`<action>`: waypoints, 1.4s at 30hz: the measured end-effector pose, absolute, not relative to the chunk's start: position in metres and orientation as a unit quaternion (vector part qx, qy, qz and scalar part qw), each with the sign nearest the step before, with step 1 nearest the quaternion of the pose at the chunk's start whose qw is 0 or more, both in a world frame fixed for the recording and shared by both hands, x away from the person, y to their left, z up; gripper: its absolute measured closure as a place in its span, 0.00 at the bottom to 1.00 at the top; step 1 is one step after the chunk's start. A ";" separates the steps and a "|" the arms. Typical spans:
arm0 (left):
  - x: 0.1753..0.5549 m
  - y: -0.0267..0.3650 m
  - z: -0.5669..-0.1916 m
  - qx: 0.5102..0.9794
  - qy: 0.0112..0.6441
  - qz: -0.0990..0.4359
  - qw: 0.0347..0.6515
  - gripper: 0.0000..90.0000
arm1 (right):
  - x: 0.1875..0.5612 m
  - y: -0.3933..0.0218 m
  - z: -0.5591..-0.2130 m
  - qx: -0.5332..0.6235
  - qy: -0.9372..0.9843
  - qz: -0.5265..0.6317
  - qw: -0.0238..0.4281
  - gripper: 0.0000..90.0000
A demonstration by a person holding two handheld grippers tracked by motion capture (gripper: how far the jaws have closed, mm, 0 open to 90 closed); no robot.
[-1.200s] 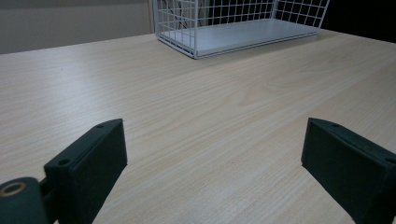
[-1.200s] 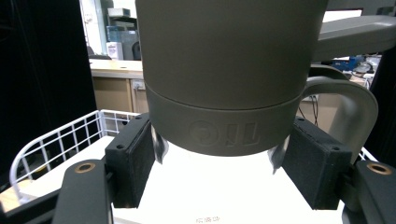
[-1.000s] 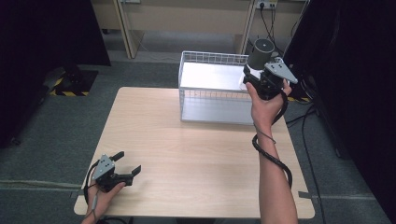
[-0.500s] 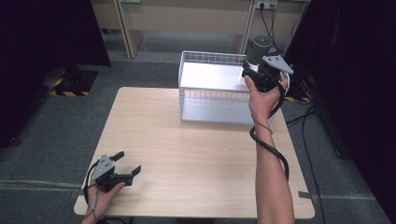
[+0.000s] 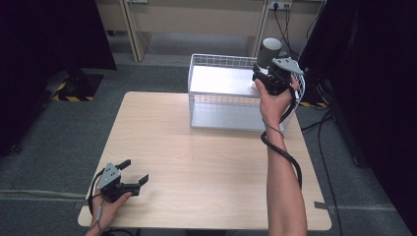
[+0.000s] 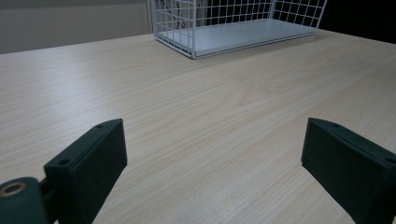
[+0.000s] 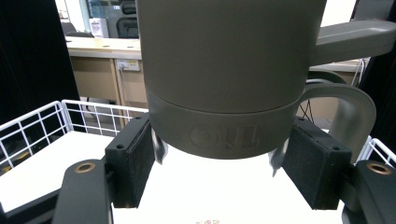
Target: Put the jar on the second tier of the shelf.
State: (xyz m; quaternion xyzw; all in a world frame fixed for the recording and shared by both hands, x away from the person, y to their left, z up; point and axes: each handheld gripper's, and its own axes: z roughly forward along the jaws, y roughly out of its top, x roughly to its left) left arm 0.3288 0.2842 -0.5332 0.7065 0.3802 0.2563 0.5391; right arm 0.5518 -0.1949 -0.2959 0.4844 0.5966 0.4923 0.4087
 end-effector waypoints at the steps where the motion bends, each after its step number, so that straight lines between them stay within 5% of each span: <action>1: 0.329 0.284 -0.533 0.707 0.380 0.256 0.539 0.07 | 0.552 -0.194 -0.296 0.484 0.597 0.492 0.409 0.34; 31: 0.329 0.284 -0.533 0.707 0.379 0.255 0.540 0.07 | 0.562 -0.194 -0.304 0.489 0.594 0.495 0.404 0.34; 42: 0.329 0.284 -0.533 0.708 0.378 0.256 0.538 0.07 | 0.559 -0.192 -0.303 0.491 0.593 0.497 0.401 0.24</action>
